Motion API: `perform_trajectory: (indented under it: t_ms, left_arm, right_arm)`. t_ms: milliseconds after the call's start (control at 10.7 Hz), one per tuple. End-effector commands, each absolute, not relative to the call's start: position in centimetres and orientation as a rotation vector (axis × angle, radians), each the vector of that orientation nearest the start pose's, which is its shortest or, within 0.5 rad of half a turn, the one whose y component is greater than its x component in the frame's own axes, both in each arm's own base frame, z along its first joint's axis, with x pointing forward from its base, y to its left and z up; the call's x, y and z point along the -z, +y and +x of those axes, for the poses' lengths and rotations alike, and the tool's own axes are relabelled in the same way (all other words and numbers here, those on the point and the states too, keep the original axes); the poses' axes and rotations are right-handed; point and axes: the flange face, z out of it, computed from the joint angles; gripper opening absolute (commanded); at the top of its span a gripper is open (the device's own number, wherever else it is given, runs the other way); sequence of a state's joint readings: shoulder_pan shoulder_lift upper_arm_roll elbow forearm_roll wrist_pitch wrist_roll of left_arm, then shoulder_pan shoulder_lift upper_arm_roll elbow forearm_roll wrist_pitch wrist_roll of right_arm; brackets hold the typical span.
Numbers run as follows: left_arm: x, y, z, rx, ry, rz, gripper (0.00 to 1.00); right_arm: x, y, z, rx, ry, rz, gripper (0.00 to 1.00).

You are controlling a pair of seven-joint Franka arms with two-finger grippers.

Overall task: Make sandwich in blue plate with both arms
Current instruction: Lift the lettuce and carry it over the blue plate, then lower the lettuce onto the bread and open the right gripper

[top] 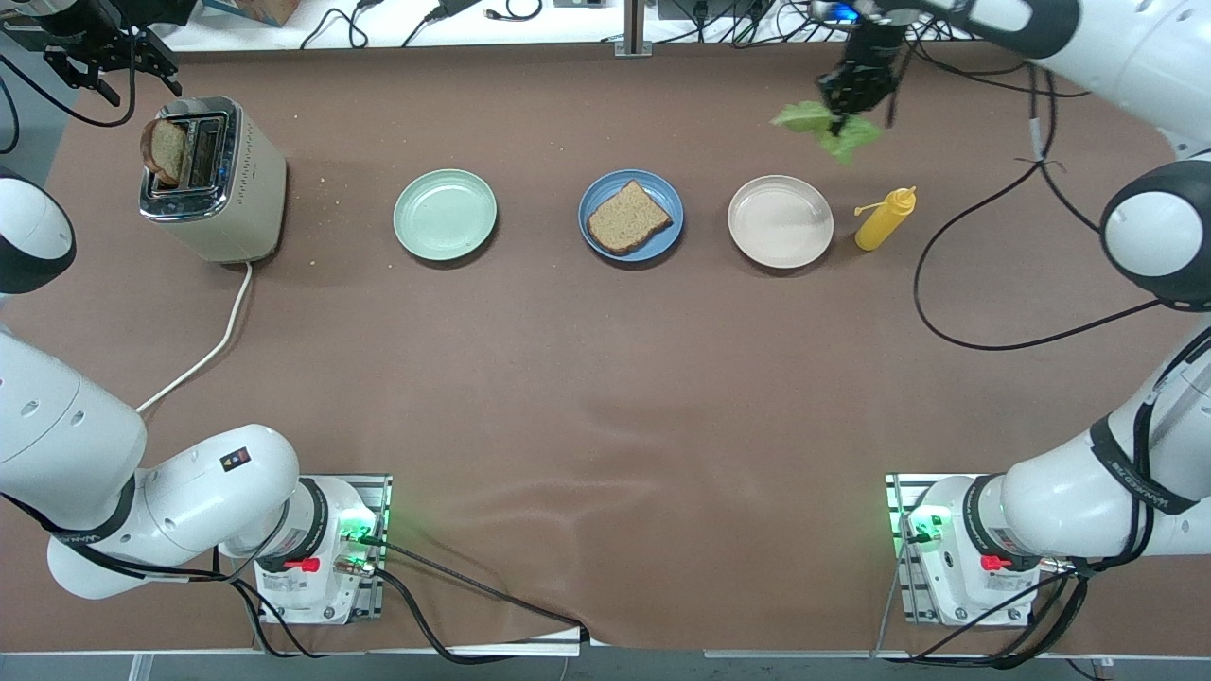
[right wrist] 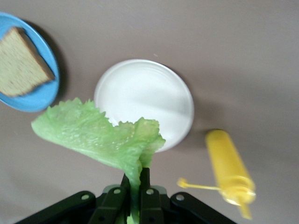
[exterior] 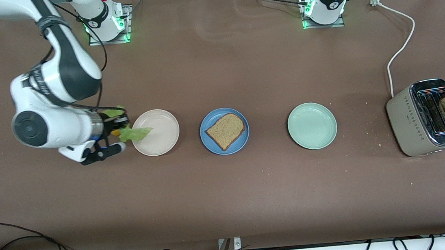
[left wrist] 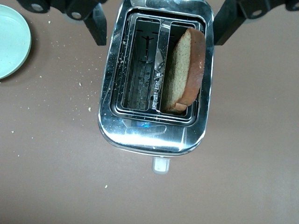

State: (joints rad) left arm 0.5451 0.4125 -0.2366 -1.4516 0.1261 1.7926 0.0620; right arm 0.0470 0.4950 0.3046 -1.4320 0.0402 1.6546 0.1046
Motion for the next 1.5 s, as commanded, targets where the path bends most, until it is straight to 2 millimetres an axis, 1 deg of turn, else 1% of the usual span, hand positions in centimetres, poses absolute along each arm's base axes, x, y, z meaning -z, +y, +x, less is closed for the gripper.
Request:
perform_trajectory:
  t_ms: [0,94,187,281,374,468,561,655,748,842,935,1029,1122,1309,1403]
  left_arm:
    - [-45.4,23.8,63.0,-0.1,-0.321,-3.082,1.0]
    - [-45.4,23.9,63.0,-0.095,-0.323,-3.081,1.0]
    - [-45.5,23.9,63.0,-0.093,-0.323,-3.081,1.0]
    - [-45.5,23.8,63.0,-0.095,-0.321,-3.082,1.0]
    - [-45.5,23.9,63.0,-0.095,-0.323,-3.081,1.0]
    - [-45.5,23.9,63.0,-0.093,-0.323,-3.081,1.0]
    - [-45.6,23.8,63.0,-0.09,-0.322,-3.081,1.0]
    - [-45.7,23.9,63.0,-0.088,-0.324,-3.08,1.0]
    - [-45.7,24.0,63.0,-0.088,-0.326,-3.08,1.0]
    - [-45.7,24.1,63.0,-0.086,-0.329,-3.08,1.0]
    - [-45.7,24.1,63.0,-0.079,-0.328,-3.079,1.0]
    - [-45.6,24.2,63.0,-0.081,-0.331,-3.08,1.0]
    - [-45.5,24.2,62.9,-0.086,-0.331,-3.081,1.0]
    - [-45.3,24.1,62.9,-0.093,-0.33,-3.082,1.0]
    - [-45.3,24.1,62.9,-0.09,-0.328,-3.082,1.0]
  right_arm:
    - [-36.6,30.1,62.2,-0.385,-0.142,-2.972,0.0]
    - [-35.0,32.0,62.2,-0.34,-0.074,-2.972,0.0]
    - [-32.7,33.9,62.1,-0.327,0.008,-2.961,0.0]
    - [-31.7,35.5,61.9,-0.304,0.134,-2.948,0.0]
    - [-30.7,37.3,61.4,-0.288,0.206,-2.938,0.0]
    - [-29.1,39.1,60.7,-0.281,0.265,-2.923,0.0]
    - [-27.9,40.4,60.6,-0.289,0.385,-2.867,0.0]
    - [-27.4,42.3,59.8,-0.304,0.467,-2.81,0.0]
    - [-26.9,43.1,59.4,-0.327,0.531,-2.785,0.0]
    - [-26.1,43.3,59.1,-0.351,0.586,-2.781,0.04]
    - [-25.2,44.5,58.3,-0.366,0.616,-2.78,0.31]
    - [-24.7,45.2,58.0,-0.347,0.653,-2.763,0.99]
    - [-25.0,45.6,57.9,-0.328,0.646,-2.762,1.0]
    - [-25.4,45.7,58.0,-0.313,0.633,-2.763,1.0]
    - [-26.1,45.8,58.4,-0.296,0.63,-2.754,1.0]
